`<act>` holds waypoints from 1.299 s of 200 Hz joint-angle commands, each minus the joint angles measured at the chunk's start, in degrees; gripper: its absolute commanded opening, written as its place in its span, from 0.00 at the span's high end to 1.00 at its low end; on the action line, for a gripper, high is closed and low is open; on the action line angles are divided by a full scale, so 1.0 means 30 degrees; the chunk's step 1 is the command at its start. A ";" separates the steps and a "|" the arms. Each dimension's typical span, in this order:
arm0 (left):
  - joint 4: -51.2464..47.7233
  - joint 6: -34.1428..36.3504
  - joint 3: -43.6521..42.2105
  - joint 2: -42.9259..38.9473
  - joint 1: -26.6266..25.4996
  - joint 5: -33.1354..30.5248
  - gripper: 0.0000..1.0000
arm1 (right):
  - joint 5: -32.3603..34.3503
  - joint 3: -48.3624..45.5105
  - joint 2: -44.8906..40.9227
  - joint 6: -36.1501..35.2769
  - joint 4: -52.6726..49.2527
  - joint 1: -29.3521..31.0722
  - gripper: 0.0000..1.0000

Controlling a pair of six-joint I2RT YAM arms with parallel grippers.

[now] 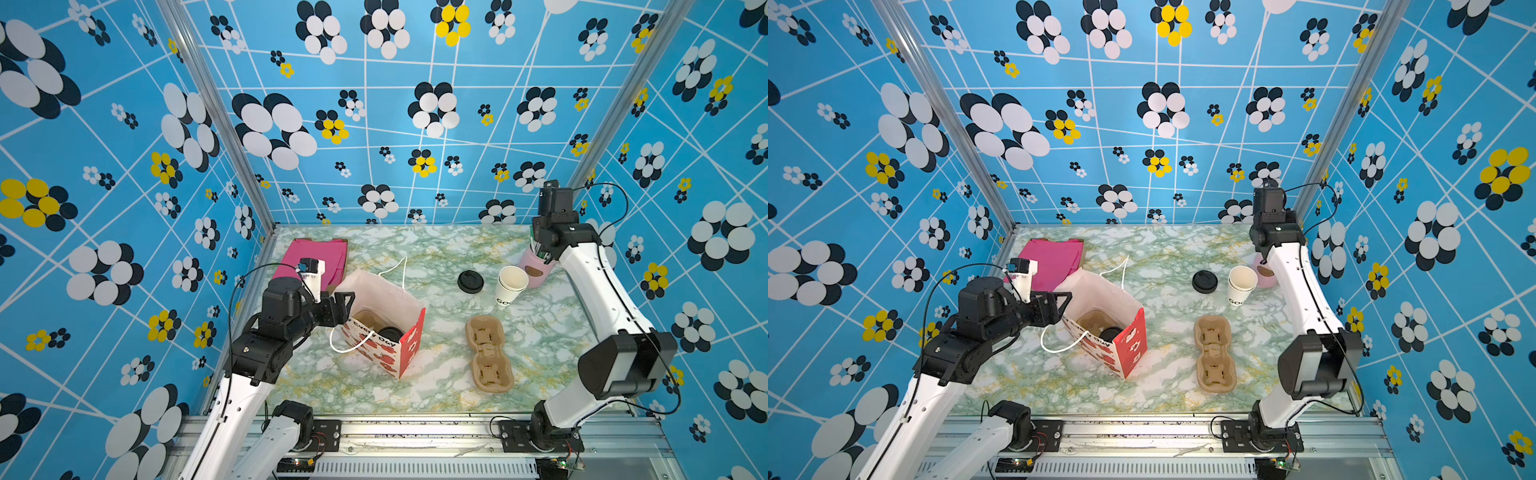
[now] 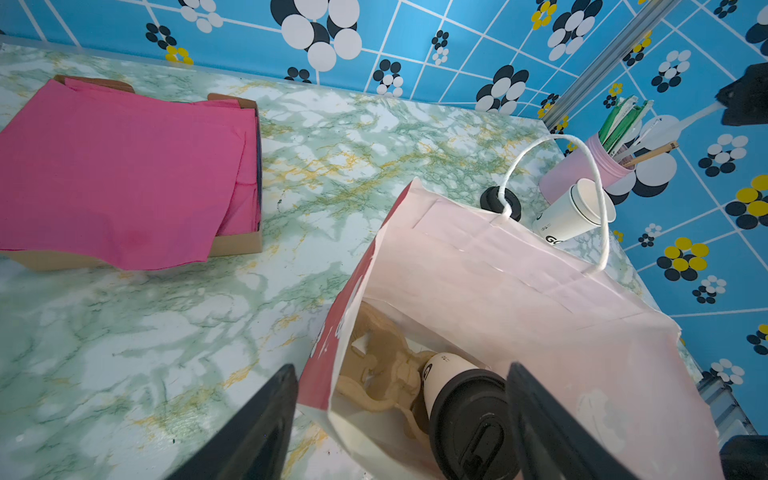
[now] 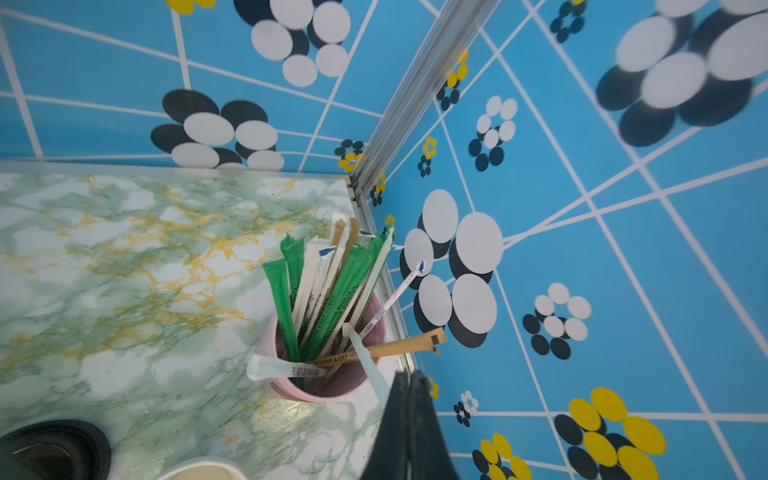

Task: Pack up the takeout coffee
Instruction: 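Lift the straw out and carry it over the bag with the right gripper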

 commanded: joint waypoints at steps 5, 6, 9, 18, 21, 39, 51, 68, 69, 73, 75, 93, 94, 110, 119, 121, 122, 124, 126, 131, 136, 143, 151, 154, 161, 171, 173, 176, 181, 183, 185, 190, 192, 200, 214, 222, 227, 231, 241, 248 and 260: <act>0.0658 -0.0370 -0.0229 -0.0145 0.0035 0.0460 0.20 | 0.0248 0.0685 -0.1261 0.0369 -0.0751 0.0359 1.00; 0.0659 -0.0363 -0.0229 -0.0145 0.0028 0.0460 0.20 | 0.0241 0.0722 -0.1317 0.0359 -0.0787 0.0379 1.00; 0.0673 -0.0391 -0.0228 -0.0145 0.0034 0.0460 0.20 | 0.0235 0.0865 -0.1440 0.0402 -0.0903 0.0451 1.00; 0.0714 -0.0426 -0.0228 -0.0153 0.0025 0.0490 0.20 | 0.0135 0.1268 -0.1795 0.0459 -0.1216 0.0648 1.00; 0.0717 -0.0461 -0.0213 -0.0146 0.0022 0.0519 0.20 | 0.0104 0.1380 -0.1925 0.0492 -0.1323 0.0734 1.00; 0.0746 -0.0554 -0.0186 -0.0116 0.0022 0.0576 0.19 | -0.0234 0.2183 -0.2518 0.0734 -0.1914 0.1599 1.00; 0.0714 -0.0569 -0.0140 -0.0132 0.0037 0.0578 0.19 | -0.1155 0.2721 -0.2894 0.0902 -0.2212 0.2112 1.00; 0.0688 -0.0617 -0.0104 -0.0147 -0.0003 0.0606 0.18 | -0.2034 0.3322 -0.3377 0.1177 -0.2512 0.2738 1.00; 0.0674 -0.0619 -0.0107 -0.0146 -0.0005 0.0607 0.18 | -0.2086 0.3359 -0.3401 0.1203 -0.2517 0.2770 1.00; 0.0660 -0.0599 -0.0094 -0.0162 -0.0007 0.0607 0.18 | -0.2314 0.3504 -0.3491 0.1313 -0.2641 0.2874 1.00; 0.0644 -0.0608 -0.0092 -0.0179 0.0007 0.0621 0.18 | -0.2446 0.3613 -0.3544 0.1374 -0.2684 0.2929 1.00; 0.0564 -0.0640 -0.0053 -0.0232 0.0015 0.0594 0.17 | -0.3870 0.4328 -0.3915 0.2071 -0.3224 0.3340 1.00; 0.0553 -0.0631 -0.0053 -0.0247 0.0018 0.0585 0.17 | -0.3942 0.4374 -0.3948 0.2119 -0.3239 0.3349 1.00; 0.0490 -0.0617 -0.0026 -0.0321 -0.0003 0.0491 0.16 | -0.5813 0.4660 -0.4395 0.2996 -0.3277 0.3531 1.00; 0.0461 -0.0610 -0.0024 -0.0365 -0.0004 0.0446 0.16 | -0.7184 0.4667 -0.4646 0.3632 -0.3137 0.3561 1.00; 0.0441 -0.0618 -0.0023 -0.0376 -0.0007 0.0434 0.16 | -0.7495 0.4666 -0.4689 0.3756 -0.3064 0.3562 1.00; 0.0447 -0.0605 -0.0008 -0.0378 0.0008 0.0433 0.16 | -0.7659 0.4675 -0.4716 0.3781 -0.3042 0.3562 1.00; 0.0445 -0.0595 0.0003 -0.0379 0.0004 0.0417 0.16 | -0.8075 0.4646 -0.4751 0.3896 -0.2982 0.3562 1.00; 0.0430 -0.0614 0.0005 -0.0379 0.0017 0.0405 0.16 | -0.8391 0.4631 -0.4796 0.4012 -0.2937 0.3570 1.00; 0.0425 -0.0592 0.0006 -0.0381 0.0009 0.0380 0.16 | -0.9356 0.4632 -0.4850 0.4289 -0.2811 0.3577 1.00; 0.0397 -0.0591 0.0006 -0.0394 0.0027 0.0358 0.16 | -1.0284 0.4668 -0.4861 0.4597 -0.2716 0.3556 1.00; 0.0399 -0.0589 0.0003 -0.0409 0.0021 0.0326 0.16 | -1.1539 0.4750 -0.4818 0.5063 -0.2629 0.3591 1.00; 0.0395 -0.0584 0.0005 -0.0446 0.0023 0.0297 0.15 | -1.2932 0.4924 -0.4697 0.5594 -0.2633 0.3670 1.00; 0.0395 -0.0590 -0.0008 -0.0439 0.0037 0.0297 0.15 | -1.3372 0.5008 -0.4624 0.5751 -0.2613 0.3744 1.00; 0.0395 -0.0613 0.0005 -0.0460 0.0029 0.0259 0.15 | -1.4388 0.5176 -0.4497 0.6117 -0.2589 0.3937 1.00; 0.0359 -0.0598 0.0004 -0.0496 0.0019 0.0226 0.15 | -1.5359 0.5359 -0.4313 0.6444 -0.2507 0.4330 1.00; 0.0364 -0.0615 0.0006 -0.0519 0.0043 0.0204 0.15 | -1.5559 0.5396 -0.4291 0.6502 -0.2475 0.4443 1.00; 0.0366 -0.0631 -0.0019 -0.0554 0.0024 0.0205 0.15 | -1.5814 0.5426 -0.4229 0.6597 -0.2439 0.4595 1.00; 0.0373 -0.0646 -0.0023 -0.0555 0.0023 0.0172 0.14 | -1.6186 0.5497 -0.4155 0.6694 -0.2361 0.4927 1.00; 0.0353 -0.0634 -0.0023 -0.0555 0.0022 0.0168 0.14 | -1.6293 0.5533 -0.4113 0.6726 -0.2336 0.5053 1.00; 0.0348 -0.0639 -0.0023 -0.0570 0.0022 0.0153 0.14 | -1.6430 0.5571 -0.4073 0.6749 -0.2300 0.5202 1.00; 0.0359 -0.0658 -0.0039 -0.0584 0.0036 0.0120 0.14 | -1.6712 0.5672 -0.3950 0.6807 -0.2264 0.5513 1.00; 0.0342 -0.0674 -0.0049 -0.0607 0.0033 0.0111 0.14 | -1.6820 0.5752 -0.3922 0.6820 -0.2260 0.5676 1.00; 0.0365 -0.0675 -0.0076 -0.0614 0.0022 0.0066 0.14 | -1.7202 0.5962 -0.3703 0.6876 -0.2261 0.6274 1.00; 0.0365 -0.0687 -0.0062 -0.0643 0.0022 0.0021 0.13 | -1.7780 0.6349 -0.3334 0.6939 -0.2289 0.7327 1.00; 0.0337 -0.0724 -0.0025 -0.0645 0.0038 0.0021 0.13 | -1.8073 0.6580 -0.3147 0.6942 -0.2326 0.7897 1.00; 0.0337 -0.0727 -0.0023 -0.0636 0.0022 0.0021 0.13 | -1.8219 0.6710 -0.3051 0.6927 -0.2343 0.8243 1.00; 0.0337 -0.0735 -0.0045 -0.0626 0.0042 0.0000 0.13 | -1.8368 0.6809 -0.2971 0.6913 -0.2354 0.8480 1.00; 0.0307 -0.0730 -0.0007 -0.0614 0.0026 -0.0031 0.12 | -1.8683 0.7104 -0.2772 0.6887 -0.2404 0.9068 1.00; 0.0307 -0.0716 -0.0009 -0.0617 0.0036 -0.0037 0.12 | -1.8891 0.7249 -0.2686 0.6882 -0.2411 0.9483 1.00; 0.0307 -0.0745 -0.0040 -0.0614 0.0022 -0.0053 0.11 | -1.9205 0.7463 -0.2554 0.6869 -0.2450 1.0094 1.00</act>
